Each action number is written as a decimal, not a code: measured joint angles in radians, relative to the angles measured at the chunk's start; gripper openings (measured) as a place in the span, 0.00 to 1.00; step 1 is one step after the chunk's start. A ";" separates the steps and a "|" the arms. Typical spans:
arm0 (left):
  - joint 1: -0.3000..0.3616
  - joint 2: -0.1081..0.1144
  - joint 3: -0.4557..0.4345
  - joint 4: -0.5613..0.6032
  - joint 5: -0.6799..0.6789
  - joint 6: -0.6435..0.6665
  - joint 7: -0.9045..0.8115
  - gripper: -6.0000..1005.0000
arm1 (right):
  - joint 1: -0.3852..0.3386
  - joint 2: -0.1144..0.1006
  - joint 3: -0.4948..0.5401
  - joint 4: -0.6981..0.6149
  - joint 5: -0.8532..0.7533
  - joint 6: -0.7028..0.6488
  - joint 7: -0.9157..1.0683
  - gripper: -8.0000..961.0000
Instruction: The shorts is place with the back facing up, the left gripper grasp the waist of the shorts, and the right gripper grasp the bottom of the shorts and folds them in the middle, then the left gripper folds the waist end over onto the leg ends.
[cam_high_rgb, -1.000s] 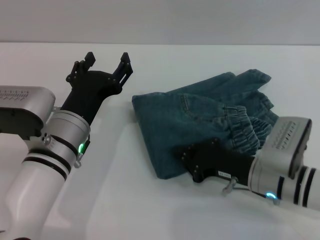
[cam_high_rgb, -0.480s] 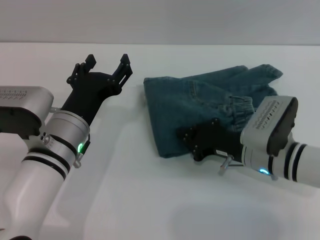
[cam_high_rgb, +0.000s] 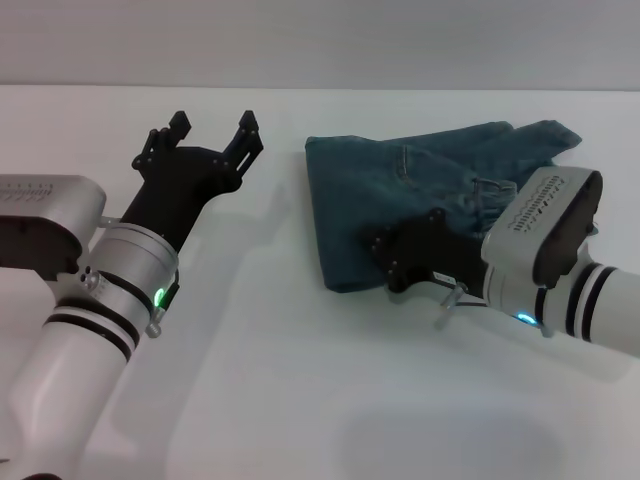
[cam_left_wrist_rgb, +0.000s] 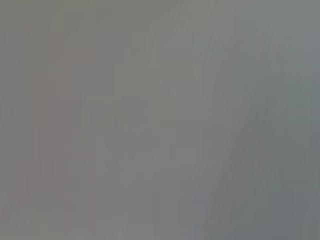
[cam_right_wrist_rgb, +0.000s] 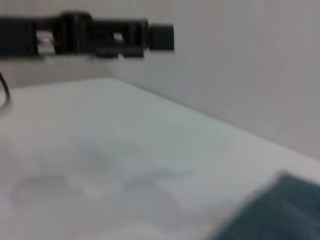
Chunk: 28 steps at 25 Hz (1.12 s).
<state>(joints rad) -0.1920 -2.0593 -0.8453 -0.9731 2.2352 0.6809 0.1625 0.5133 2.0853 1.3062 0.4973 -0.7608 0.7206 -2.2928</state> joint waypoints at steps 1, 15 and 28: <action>0.002 0.000 0.001 0.000 0.000 0.010 0.000 0.81 | -0.005 0.000 -0.005 0.007 0.013 0.028 -0.015 0.12; -0.004 -0.003 0.042 0.045 0.113 0.107 0.005 0.80 | -0.249 -0.005 0.023 0.110 0.407 0.069 -0.437 0.12; -0.096 -0.004 0.216 0.172 0.195 0.086 -0.251 0.44 | -0.566 -0.003 0.312 0.196 0.444 0.133 -0.466 0.13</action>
<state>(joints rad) -0.2880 -2.0635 -0.6297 -0.8016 2.4306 0.7673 -0.0886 -0.0523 2.0822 1.6183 0.6930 -0.3168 0.8532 -2.7588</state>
